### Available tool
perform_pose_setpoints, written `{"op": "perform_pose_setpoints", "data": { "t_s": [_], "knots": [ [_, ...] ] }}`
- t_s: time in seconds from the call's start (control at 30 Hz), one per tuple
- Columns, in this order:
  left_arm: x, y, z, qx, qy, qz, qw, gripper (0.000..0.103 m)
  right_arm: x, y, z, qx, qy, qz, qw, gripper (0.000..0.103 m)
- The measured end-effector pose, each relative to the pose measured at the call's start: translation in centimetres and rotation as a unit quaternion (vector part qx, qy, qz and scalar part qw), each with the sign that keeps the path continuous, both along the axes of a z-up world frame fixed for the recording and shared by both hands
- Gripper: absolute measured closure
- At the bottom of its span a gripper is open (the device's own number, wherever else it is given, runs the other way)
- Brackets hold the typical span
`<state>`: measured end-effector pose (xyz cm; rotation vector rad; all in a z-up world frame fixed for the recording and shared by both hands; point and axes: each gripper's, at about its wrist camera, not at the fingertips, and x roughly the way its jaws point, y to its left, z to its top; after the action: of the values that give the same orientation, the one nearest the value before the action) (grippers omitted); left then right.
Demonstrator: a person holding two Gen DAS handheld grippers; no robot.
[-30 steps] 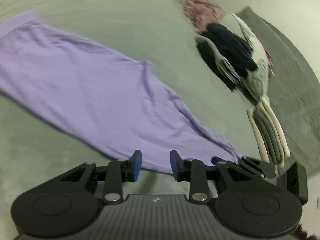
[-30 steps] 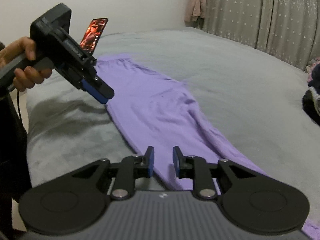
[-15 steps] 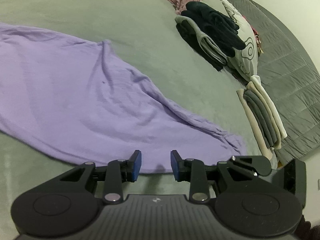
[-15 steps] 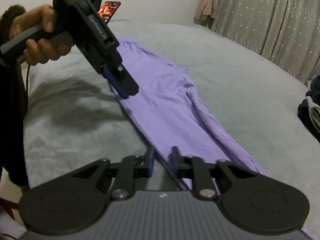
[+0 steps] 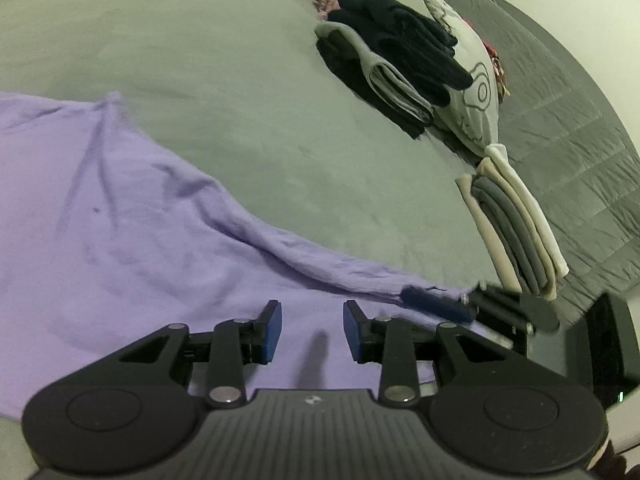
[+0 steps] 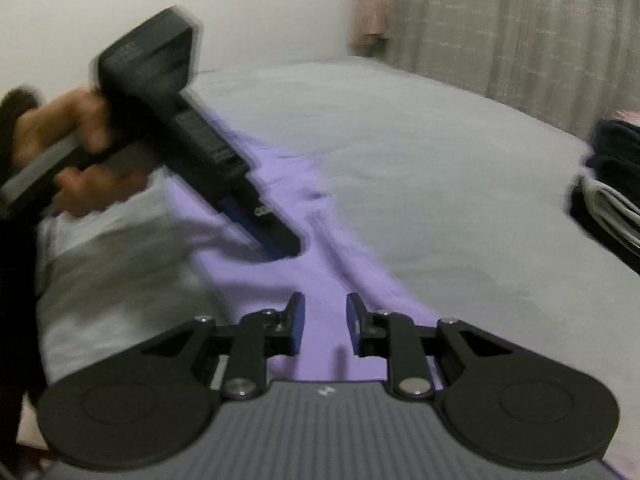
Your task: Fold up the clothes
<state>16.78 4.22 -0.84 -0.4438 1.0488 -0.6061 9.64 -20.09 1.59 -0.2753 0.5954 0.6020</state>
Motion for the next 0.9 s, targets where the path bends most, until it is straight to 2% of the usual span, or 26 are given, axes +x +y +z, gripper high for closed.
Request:
{"op": "perform_pose_setpoints", "data": {
  "t_s": [0.07, 0.27, 0.37, 0.5, 0.57, 0.67, 0.8, 0.9],
  "knots": [
    [0.4, -0.3, -0.2, -0.001, -0.005, -0.002, 1.0000, 0.069, 1.1, -1.0, -0.4, -0.004, 0.004, -0.015, 1.000, 0.080],
    [1.5, -0.4, -0.6, -0.008, -0.010, 0.001, 0.9999, 0.069, 2.8, -2.2, -1.5, 0.015, 0.034, -0.014, 0.999, 0.080],
    [1.9, -0.5, -0.7, -0.011, -0.008, 0.001, 0.9999, 0.069, 3.3, -2.3, -1.8, 0.023, 0.043, -0.011, 0.999, 0.098],
    [2.1, -0.2, -0.6, -0.012, -0.013, 0.003, 0.9998, 0.068, 3.2, -3.1, -1.1, 0.039, 0.026, -0.046, 0.998, 0.100],
    [2.4, 0.2, -0.6, -0.013, -0.017, 0.014, 0.9997, 0.068, 3.5, -3.3, -1.1, 0.029, 0.018, -0.080, 0.996, 0.096],
    [2.8, 1.1, -0.6, -0.017, -0.019, 0.041, 0.9988, 0.068, 3.8, -3.1, -1.6, 0.017, 0.020, -0.104, 0.994, 0.079],
    [3.4, 1.8, -0.7, -0.024, -0.021, 0.059, 0.9978, 0.068, 2.9, -2.9, -1.0, 0.031, 0.008, -0.098, 0.995, 0.079],
    [3.6, 1.5, -0.9, -0.014, -0.030, 0.057, 0.9978, 0.068, 1.9, -2.5, -0.9, 0.039, 0.007, -0.077, 0.996, 0.079]
  ]
}}
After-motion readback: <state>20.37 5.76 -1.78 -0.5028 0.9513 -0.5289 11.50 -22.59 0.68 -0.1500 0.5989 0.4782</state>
